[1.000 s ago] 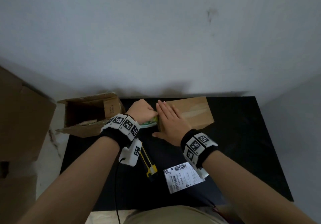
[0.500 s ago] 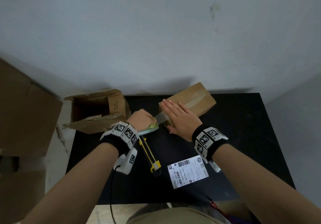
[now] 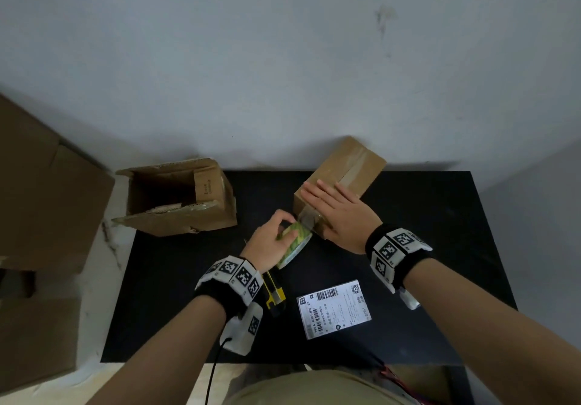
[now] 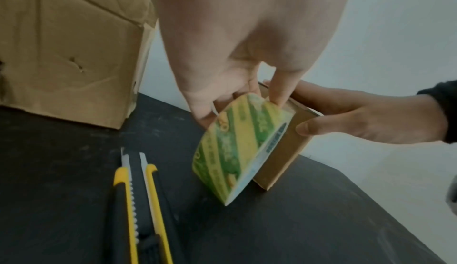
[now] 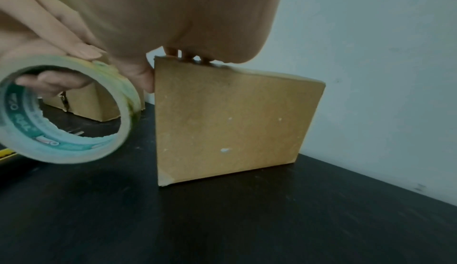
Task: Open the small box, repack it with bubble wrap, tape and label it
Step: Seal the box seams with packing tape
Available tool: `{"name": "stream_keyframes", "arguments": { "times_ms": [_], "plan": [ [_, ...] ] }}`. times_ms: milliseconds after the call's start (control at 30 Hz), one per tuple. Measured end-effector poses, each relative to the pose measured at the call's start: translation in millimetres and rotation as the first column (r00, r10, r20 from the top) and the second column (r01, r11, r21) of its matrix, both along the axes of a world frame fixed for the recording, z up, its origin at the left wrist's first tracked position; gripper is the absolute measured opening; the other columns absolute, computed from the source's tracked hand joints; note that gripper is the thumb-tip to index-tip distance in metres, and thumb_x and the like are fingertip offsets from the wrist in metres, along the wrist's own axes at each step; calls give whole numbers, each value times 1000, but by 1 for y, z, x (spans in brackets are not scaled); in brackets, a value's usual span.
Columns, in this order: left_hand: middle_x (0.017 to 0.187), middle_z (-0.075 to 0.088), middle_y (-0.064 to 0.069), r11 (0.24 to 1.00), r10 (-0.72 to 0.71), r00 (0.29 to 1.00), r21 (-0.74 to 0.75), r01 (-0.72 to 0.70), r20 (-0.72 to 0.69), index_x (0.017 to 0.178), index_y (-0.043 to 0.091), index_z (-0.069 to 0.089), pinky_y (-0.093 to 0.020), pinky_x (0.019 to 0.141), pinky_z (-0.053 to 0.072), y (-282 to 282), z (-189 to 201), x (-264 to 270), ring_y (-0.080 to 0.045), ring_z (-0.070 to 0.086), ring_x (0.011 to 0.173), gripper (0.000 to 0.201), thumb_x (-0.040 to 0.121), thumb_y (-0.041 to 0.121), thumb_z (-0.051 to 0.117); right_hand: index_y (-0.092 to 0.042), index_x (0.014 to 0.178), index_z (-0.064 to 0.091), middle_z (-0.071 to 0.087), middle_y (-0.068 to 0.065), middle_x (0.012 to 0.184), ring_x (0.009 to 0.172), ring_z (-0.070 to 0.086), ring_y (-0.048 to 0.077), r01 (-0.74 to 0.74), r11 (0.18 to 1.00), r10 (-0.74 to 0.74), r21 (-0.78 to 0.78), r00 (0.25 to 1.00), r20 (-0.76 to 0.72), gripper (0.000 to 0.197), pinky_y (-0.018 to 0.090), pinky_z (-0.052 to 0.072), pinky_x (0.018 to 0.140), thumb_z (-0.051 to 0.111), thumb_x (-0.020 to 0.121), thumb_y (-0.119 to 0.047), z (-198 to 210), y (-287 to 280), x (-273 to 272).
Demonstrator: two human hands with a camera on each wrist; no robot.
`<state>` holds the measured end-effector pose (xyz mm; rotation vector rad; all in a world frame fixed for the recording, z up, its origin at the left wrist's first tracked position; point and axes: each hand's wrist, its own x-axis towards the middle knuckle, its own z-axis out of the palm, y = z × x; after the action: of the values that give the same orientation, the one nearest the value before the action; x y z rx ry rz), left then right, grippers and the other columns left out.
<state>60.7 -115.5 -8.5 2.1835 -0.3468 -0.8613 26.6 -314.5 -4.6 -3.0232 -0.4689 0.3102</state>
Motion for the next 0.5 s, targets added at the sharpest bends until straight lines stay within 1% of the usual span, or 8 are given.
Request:
{"name": "stream_keyframes", "arguments": {
  "times_ms": [67, 167, 233, 300, 400, 467, 500],
  "plan": [
    [103, 64, -4, 999, 48, 998, -24, -49, -26, 114, 27, 47, -37, 86, 51, -5, -1, -8, -19, 63, 94, 21, 94, 26, 53, -23, 151, 3, 0, 0, 159, 146, 2, 18, 7, 1000, -7, 12, 1000, 3, 78, 34, -6, 114, 50, 89, -28, 2, -2, -5],
    [94, 62, 0, 996, 84, 996, -3, -84, -3, 118, 26, 47, -32, 78, 50, -11, -2, -12, -19, 63, 89, 25, 93, 26, 54, -22, 150, 12, 8, 3, 159, 146, 9, 22, 31, 999, -32, 40, 999, 22, 73, 37, 2, 116, 52, 89, -24, 4, -1, -10],
    [91, 62, -1, 997, 81, 996, 12, -81, 30, 119, 25, 47, -30, 74, 50, -13, -4, -12, -17, 62, 84, 27, 93, 26, 54, -21, 150, 17, 13, 4, 158, 146, 13, 23, 48, 997, -50, 53, 998, 25, 71, 38, 6, 117, 53, 89, -23, 6, 1, -12],
    [94, 62, -2, 998, 52, 997, 33, -54, 59, 121, 24, 47, -29, 72, 49, -15, -5, -10, -18, 62, 85, 29, 93, 27, 54, -22, 150, 16, 11, 3, 158, 146, 10, 21, 69, 996, -69, 51, 998, 7, 72, 37, 5, 117, 54, 88, -22, 10, 3, -13],
    [105, 63, -6, 994, -42, 992, 108, 29, 118, 125, 25, 46, -34, 81, 50, -16, -3, -7, -24, 62, 97, 32, 94, 28, 51, -23, 149, 16, 10, 2, 158, 145, 10, 20, 118, 990, -116, 76, 993, -23, 74, 37, 6, 117, 54, 86, -23, 20, 8, -15],
    [114, 62, -7, 976, -144, 976, 185, 114, 162, 131, 26, 42, -38, 87, 50, -14, 1, -5, -25, 61, 103, 36, 96, 30, 47, -22, 148, 21, 16, 2, 157, 144, 17, 20, 161, 984, -160, 81, 987, -10, 70, 36, 10, 117, 53, 86, -24, 27, 15, -19],
    [117, 61, -7, 963, -195, 964, 222, 153, 181, 133, 25, 40, -39, 89, 49, -13, 3, -5, -25, 60, 105, 38, 96, 30, 46, -21, 147, 24, 20, 3, 156, 142, 22, 21, 181, 980, -182, 84, 983, 2, 67, 36, 12, 116, 53, 86, -24, 30, 19, -21]
  ]
}}
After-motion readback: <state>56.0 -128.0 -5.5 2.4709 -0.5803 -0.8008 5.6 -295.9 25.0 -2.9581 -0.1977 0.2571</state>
